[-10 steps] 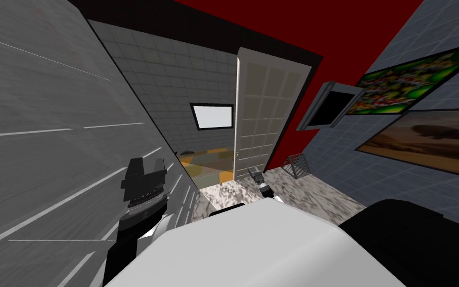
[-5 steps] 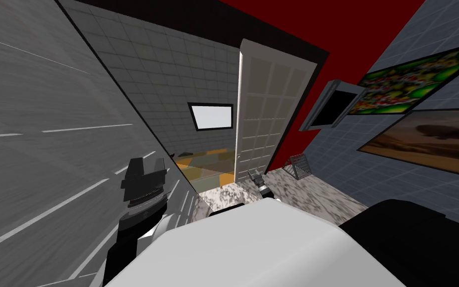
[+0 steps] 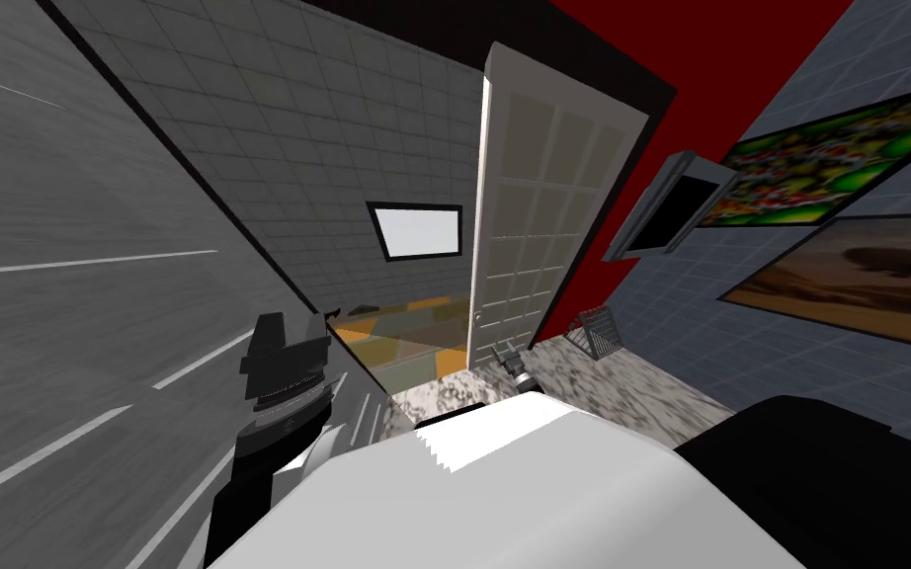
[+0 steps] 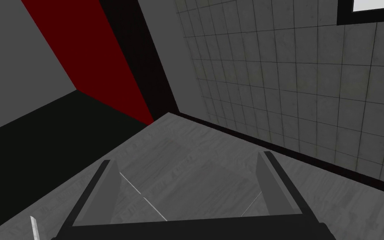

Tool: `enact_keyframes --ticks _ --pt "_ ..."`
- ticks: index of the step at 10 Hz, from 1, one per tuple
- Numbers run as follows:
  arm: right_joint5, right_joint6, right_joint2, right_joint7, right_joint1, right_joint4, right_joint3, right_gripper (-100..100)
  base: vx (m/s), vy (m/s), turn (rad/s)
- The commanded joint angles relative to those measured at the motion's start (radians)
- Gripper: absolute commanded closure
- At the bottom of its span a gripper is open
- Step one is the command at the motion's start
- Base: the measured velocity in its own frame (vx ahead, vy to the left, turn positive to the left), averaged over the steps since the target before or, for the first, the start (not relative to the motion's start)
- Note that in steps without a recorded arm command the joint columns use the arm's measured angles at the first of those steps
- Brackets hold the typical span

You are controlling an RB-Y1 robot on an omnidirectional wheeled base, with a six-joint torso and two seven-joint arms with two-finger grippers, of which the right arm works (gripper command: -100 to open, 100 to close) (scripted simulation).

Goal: Pull the door open

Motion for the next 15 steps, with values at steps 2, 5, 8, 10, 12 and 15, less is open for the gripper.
enact_keyframes --ticks 2,5,8,10,12,15 --pt "0.028 -0.008 0.008 0.037 -0.004 0.040 -0.012 -100 0.204 0.039 -0.035" --pt "0.046 -0.018 0.011 0.062 -0.010 0.078 -0.023 -100 0.146 0.000 -0.030" --pt "0.023 -0.033 -0.011 0.054 -0.011 0.099 -0.044 -100 0.128 0.084 0.112" --pt "0.001 -0.056 -0.036 0.053 -0.015 0.139 -0.072 -100 0.211 0.125 0.123" --pt "-0.017 -0.075 -0.055 0.052 -0.019 0.171 -0.093 -100 0.147 0.032 0.139" --pt "-0.042 -0.102 -0.083 0.051 -0.025 0.218 -0.125 -100 0.175 -0.011 0.125"
